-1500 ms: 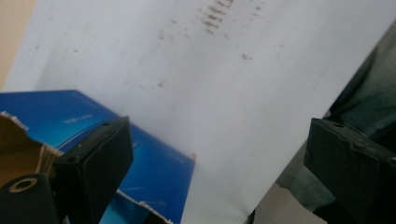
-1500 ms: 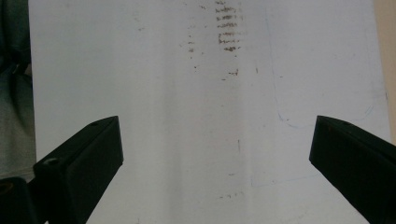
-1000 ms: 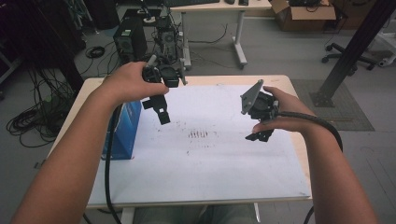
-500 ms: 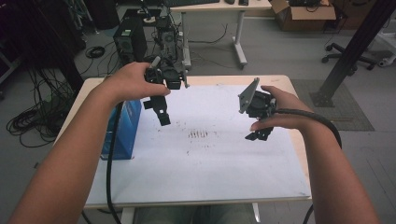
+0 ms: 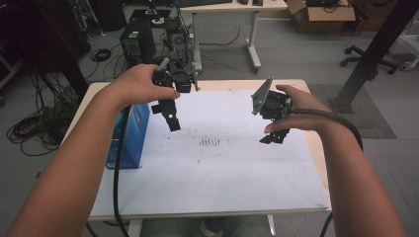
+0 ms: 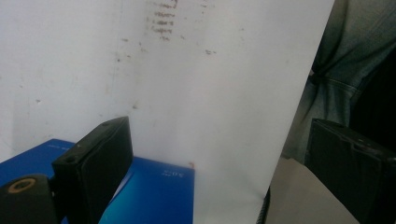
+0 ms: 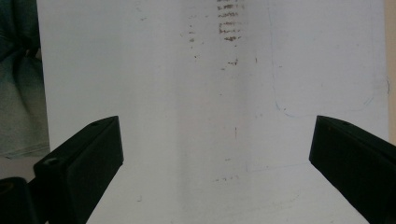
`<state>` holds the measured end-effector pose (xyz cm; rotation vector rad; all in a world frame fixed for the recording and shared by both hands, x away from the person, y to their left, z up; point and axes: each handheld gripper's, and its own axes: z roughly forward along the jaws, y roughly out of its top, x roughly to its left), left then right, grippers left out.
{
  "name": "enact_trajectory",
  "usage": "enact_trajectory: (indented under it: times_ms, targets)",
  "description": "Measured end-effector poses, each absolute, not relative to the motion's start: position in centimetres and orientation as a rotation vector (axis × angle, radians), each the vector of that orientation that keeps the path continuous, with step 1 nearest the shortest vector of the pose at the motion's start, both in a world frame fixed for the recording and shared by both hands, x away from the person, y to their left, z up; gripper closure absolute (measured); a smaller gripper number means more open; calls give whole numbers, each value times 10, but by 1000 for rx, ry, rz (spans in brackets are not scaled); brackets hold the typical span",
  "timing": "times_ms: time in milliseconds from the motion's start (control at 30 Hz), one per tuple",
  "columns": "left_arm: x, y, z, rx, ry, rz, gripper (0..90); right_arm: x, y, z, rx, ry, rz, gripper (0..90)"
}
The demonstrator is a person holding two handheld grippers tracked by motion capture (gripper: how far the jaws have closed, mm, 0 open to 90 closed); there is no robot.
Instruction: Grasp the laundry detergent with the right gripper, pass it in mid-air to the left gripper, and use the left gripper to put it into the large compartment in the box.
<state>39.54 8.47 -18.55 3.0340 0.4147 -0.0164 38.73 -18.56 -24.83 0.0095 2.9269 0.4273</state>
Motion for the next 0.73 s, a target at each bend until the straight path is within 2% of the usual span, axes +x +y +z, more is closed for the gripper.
enact_trajectory:
  times_ms: [733]
  targets:
    - [395, 86, -183, 3037, 434, -9, 82, 383, -186, -244, 11, 2913, 435, 28]
